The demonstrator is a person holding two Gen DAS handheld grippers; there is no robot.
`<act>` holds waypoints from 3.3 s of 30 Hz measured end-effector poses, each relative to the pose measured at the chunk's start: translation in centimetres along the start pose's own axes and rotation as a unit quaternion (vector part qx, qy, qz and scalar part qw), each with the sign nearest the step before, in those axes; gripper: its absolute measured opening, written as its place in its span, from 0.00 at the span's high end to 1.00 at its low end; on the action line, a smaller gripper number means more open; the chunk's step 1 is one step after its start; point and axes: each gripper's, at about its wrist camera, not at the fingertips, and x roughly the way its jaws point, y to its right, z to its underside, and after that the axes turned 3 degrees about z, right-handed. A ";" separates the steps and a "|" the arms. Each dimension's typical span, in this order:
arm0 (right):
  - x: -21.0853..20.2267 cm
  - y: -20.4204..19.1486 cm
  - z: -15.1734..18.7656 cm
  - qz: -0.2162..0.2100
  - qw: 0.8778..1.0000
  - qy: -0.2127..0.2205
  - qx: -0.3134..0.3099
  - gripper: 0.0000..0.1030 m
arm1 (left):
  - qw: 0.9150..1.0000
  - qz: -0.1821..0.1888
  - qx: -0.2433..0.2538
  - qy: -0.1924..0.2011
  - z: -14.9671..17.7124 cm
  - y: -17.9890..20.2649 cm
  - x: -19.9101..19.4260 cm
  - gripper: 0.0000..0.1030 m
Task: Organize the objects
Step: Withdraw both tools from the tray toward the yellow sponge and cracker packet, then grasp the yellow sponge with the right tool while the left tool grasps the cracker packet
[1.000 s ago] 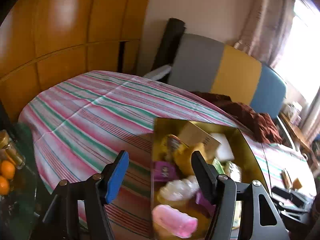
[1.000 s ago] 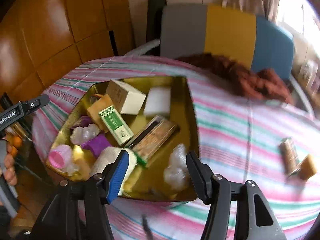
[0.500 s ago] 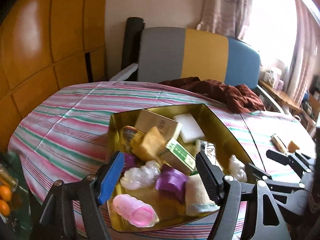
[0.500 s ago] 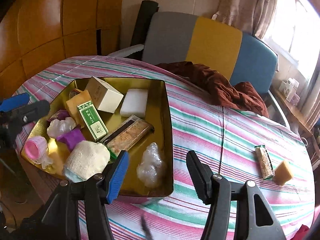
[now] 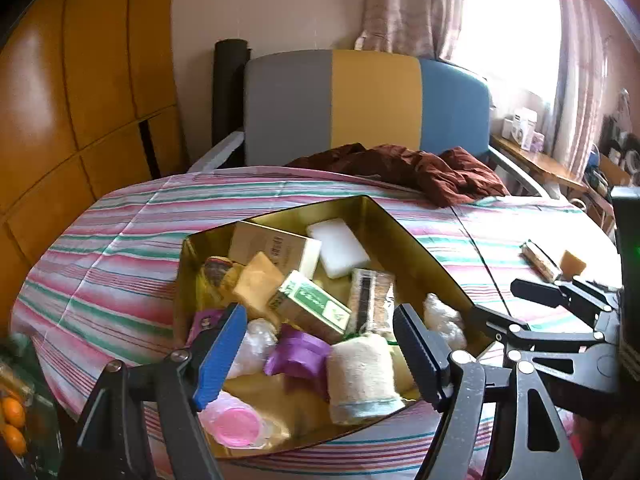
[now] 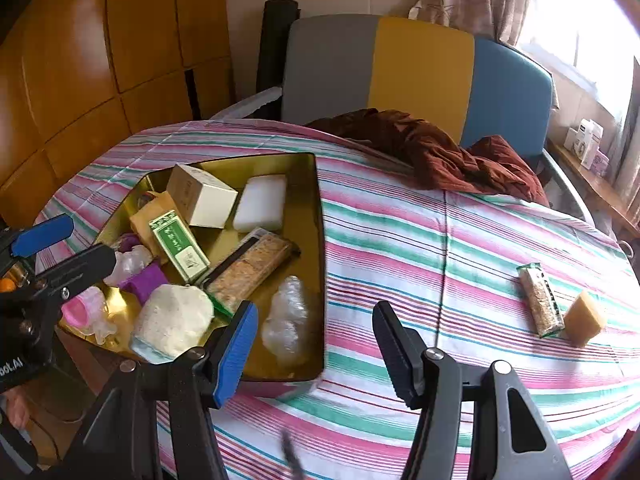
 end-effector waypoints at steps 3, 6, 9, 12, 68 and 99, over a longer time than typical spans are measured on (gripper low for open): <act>-0.2 1.2 -0.1 0.000 1.000 0.000 0.012 0.41 | 1.000 0.008 0.011 -0.003 -0.1 0.9 0.1 0.26; -0.3 2.6 -0.2 0.001 1.000 -0.004 0.024 0.41 | 1.000 0.014 0.022 -0.005 -0.2 1.7 0.2 0.25; -0.5 4.5 -0.3 0.008 0.999 -0.007 0.038 0.41 | 0.999 0.022 0.034 -0.007 -0.3 2.7 0.4 0.25; -0.7 6.5 -0.4 0.015 0.998 -0.008 0.057 0.41 | 0.998 0.032 0.046 -0.009 -0.6 3.8 0.5 0.25; 4.2 34.1 2.9 0.159 0.964 -0.100 0.189 0.48 | 0.961 0.214 0.133 -0.116 -3.1 23.5 10.5 0.22; 1.4 36.1 2.4 0.140 0.965 -0.026 0.221 0.47 | 0.950 0.209 0.106 -0.206 -5.7 36.4 25.5 0.47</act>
